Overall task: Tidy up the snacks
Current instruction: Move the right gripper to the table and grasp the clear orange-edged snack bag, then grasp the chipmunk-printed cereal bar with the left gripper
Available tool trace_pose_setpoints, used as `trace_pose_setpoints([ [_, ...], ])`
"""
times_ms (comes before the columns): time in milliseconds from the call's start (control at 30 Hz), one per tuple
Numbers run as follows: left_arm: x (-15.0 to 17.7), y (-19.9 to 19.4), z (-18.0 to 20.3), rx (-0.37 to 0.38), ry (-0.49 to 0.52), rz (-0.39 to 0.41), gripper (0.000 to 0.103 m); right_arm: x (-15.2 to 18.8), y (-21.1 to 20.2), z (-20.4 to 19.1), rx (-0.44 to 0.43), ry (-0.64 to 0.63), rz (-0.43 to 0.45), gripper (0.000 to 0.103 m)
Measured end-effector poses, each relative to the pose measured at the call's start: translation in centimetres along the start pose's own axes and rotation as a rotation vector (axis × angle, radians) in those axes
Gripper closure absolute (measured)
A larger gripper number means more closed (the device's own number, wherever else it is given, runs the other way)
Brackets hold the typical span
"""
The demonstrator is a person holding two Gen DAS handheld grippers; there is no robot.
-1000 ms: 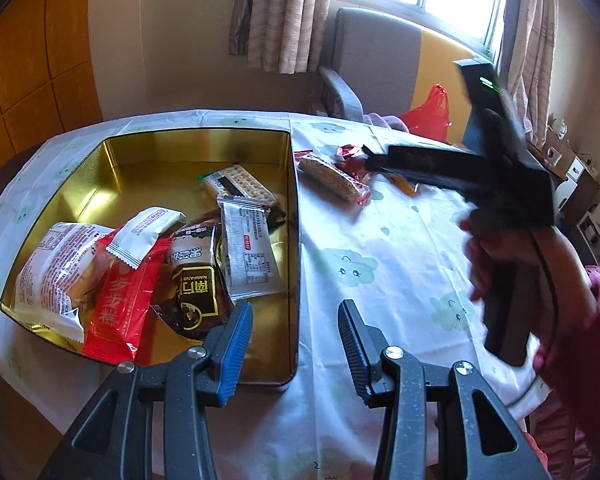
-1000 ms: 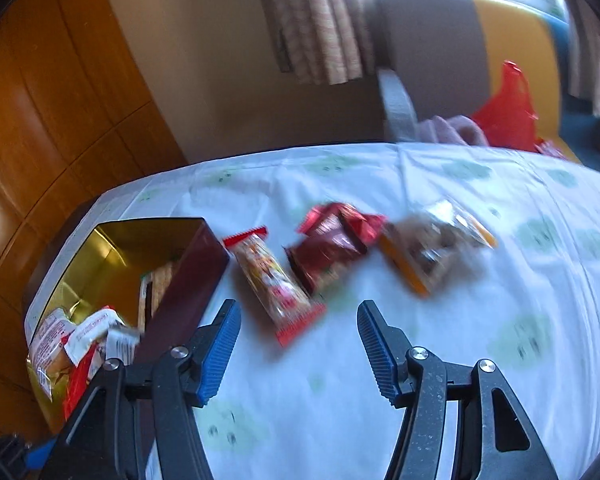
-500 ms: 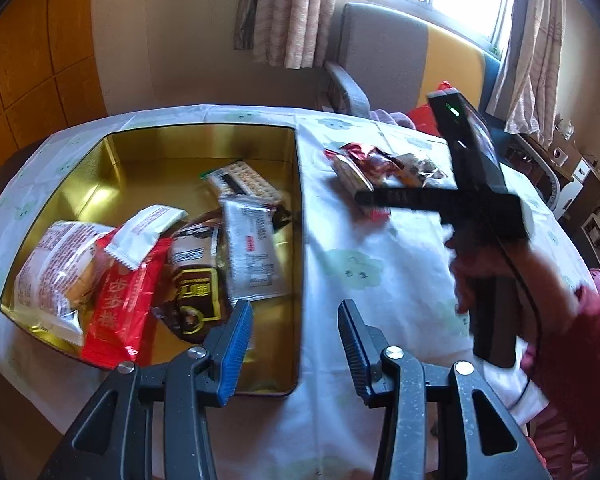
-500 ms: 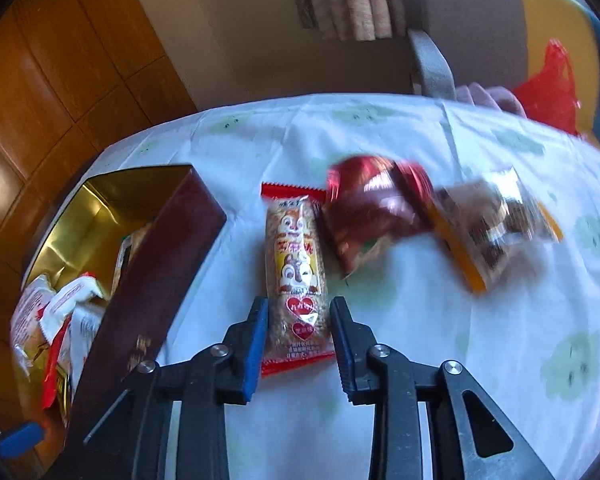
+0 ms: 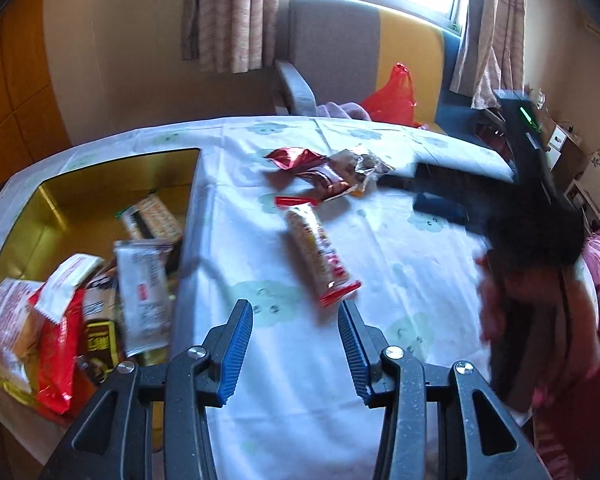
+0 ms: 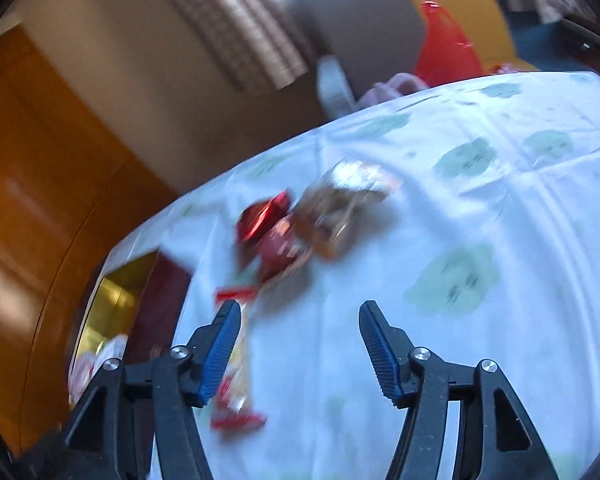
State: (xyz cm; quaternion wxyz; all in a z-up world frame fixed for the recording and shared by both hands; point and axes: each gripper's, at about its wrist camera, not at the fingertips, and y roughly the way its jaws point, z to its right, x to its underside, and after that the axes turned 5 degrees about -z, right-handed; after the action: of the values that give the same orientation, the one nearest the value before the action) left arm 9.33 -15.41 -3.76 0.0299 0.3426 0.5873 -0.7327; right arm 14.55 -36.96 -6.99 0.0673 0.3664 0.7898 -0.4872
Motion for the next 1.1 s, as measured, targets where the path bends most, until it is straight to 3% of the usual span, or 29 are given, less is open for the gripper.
trace_pose_setpoints([
  [233,-1.0,1.1,0.0,-0.042,-0.007,-0.018,0.058,-8.2,5.5,-0.4,0.061,0.092,-0.055,0.033],
  [333,-1.2,1.3,-1.0,-0.057,-0.037,-0.029,0.058,-9.7,8.3,-0.9,0.193,0.086,-0.12,0.032],
  [433,-1.3,1.4,-1.8,-0.062,-0.058,-0.034,0.058,-9.1,9.5,-0.2,0.208,0.1,-0.149,0.043],
  [500,-1.5,1.3,-1.8,-0.055,-0.058,-0.029,0.058,-8.3,8.9,-0.4,0.23,0.027,-0.117,0.051],
  [600,-1.9,1.4,-1.0,-0.048,-0.038,-0.021,0.058,-6.9,7.8,-0.1,0.218,-0.078,-0.109,0.055],
  [800,-2.9,2.7,1.3,-0.032,0.004,-0.02,0.058,-4.1,4.4,2.6,0.171,-0.056,-0.087,0.055],
  [1100,-4.5,7.4,3.0,-0.063,0.025,-0.058,0.051,0.8,0.7,3.2,0.207,-0.109,-0.001,0.055],
])
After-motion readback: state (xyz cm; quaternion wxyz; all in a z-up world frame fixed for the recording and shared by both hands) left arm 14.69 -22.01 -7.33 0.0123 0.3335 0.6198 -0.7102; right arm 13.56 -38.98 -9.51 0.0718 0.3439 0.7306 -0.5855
